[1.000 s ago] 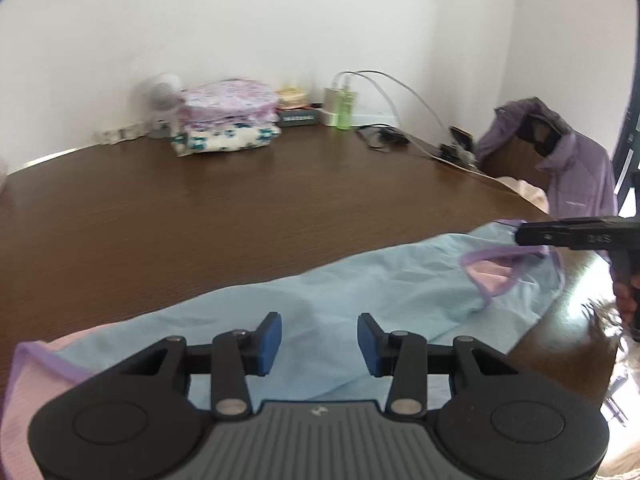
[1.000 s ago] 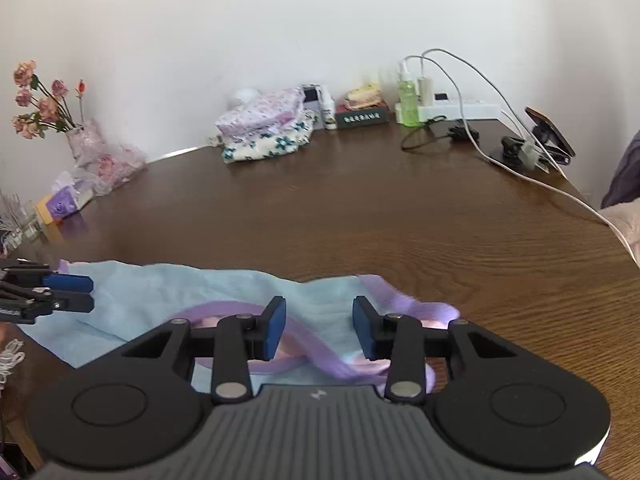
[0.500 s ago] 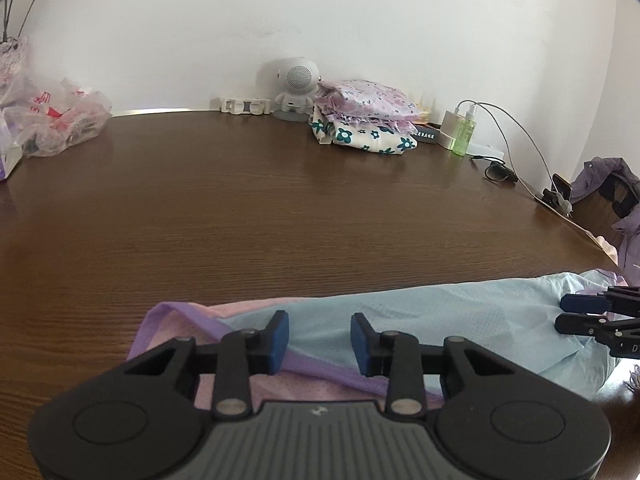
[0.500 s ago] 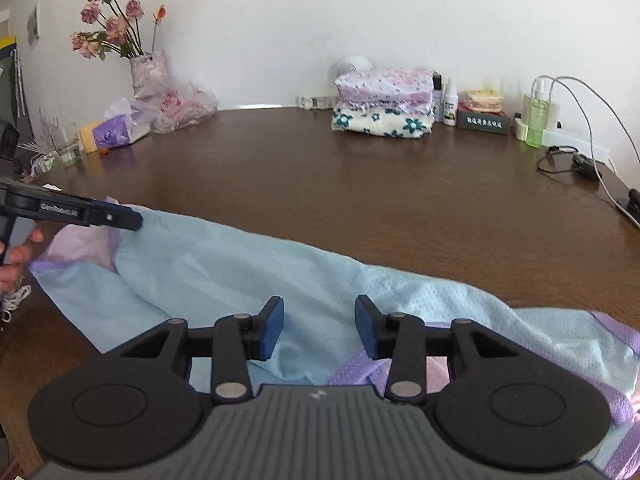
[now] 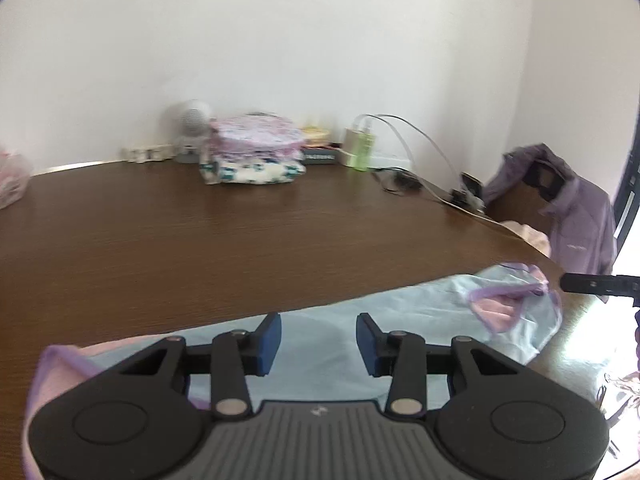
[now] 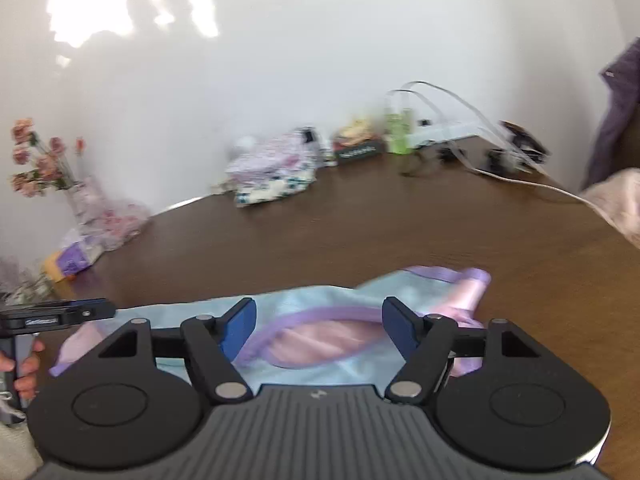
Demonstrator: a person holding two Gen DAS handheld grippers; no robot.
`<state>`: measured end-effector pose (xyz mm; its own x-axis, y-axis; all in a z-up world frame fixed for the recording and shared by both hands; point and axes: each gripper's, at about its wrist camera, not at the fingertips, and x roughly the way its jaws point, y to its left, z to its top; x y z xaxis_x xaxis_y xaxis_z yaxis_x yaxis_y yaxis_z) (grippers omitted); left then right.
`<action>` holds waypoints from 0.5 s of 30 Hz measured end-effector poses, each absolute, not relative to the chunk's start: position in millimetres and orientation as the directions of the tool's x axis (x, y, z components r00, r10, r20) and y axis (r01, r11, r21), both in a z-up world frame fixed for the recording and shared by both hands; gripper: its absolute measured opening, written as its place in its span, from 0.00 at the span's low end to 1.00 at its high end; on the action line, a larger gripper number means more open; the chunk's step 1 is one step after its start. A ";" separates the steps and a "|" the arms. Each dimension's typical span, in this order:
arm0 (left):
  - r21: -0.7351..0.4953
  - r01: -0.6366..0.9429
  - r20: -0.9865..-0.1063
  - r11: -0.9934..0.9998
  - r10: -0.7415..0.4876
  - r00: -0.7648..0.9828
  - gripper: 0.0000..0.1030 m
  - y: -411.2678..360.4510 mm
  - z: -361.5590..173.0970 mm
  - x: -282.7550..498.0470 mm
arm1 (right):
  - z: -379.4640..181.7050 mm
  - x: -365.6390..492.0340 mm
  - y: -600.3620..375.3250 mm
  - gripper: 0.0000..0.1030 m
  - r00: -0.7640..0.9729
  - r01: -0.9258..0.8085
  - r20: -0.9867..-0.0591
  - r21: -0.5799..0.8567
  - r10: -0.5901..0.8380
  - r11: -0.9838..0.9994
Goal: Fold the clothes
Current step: 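Fold the strip end over toward the left tool with the right tool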
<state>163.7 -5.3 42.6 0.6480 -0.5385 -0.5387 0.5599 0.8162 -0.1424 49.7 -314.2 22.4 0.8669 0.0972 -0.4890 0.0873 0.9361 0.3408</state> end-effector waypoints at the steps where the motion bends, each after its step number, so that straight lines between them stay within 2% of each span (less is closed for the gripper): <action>1: -0.136 0.594 -0.542 0.793 -0.561 0.626 0.37 -24.2 42.8 163.7 | 17.7 43.6 -327.6 0.70 0.858 0.152 -0.511 0.348 0.051 0.925; 4: -0.114 0.672 -0.558 0.731 -0.607 0.565 0.31 -83.8 41.5 165.9 | 3.4 31.1 -355.4 0.70 0.837 0.248 -0.545 0.449 0.043 0.859; 9: -0.124 0.720 -0.573 0.682 -0.642 0.510 0.31 -168.7 33.6 184.6 | -15.2 32.3 -363.3 0.71 0.827 0.271 -0.547 0.590 0.129 0.761; 15: -0.251 0.698 -0.617 0.671 -0.666 0.419 0.26 -218.9 6.6 215.9 | -25.3 57.5 -359.6 0.71 0.856 0.302 -0.497 0.708 0.146 0.639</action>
<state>215.9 -218.9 6.6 0.4189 -0.6664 -0.6168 0.6978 0.6709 -0.2510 57.5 -359.6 -25.3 0.8555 0.1458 -0.4968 0.3022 0.6386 0.7077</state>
